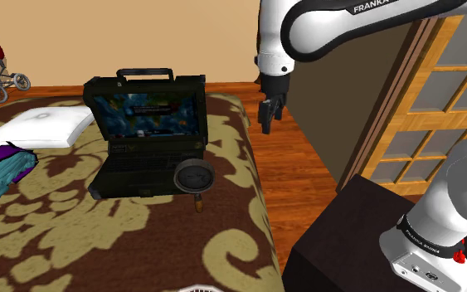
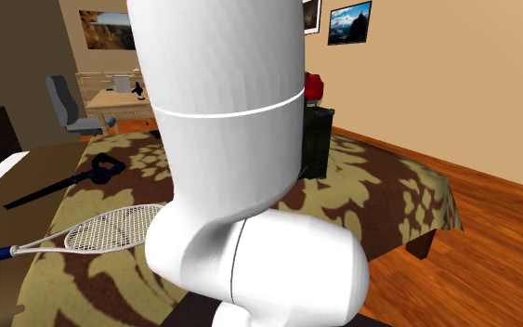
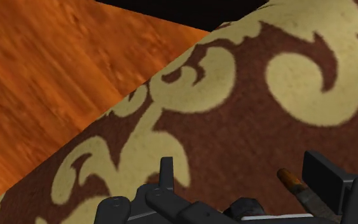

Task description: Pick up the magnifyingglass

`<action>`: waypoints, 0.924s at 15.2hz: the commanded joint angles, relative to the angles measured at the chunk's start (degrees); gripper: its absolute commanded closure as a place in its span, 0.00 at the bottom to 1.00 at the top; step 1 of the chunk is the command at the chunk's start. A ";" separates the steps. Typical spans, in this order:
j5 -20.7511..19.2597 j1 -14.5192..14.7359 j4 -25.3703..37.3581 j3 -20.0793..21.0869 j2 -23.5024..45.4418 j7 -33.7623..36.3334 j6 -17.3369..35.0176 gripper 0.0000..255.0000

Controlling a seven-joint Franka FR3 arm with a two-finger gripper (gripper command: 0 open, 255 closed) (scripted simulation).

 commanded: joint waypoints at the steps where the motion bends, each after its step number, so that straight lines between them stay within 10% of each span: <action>1: -0.90 0.91 3.13 1.35 3.72 0.27 0.87 0.00; 14: -11.03 8.87 25.27 7.47 27.66 2.30 2.92 0.00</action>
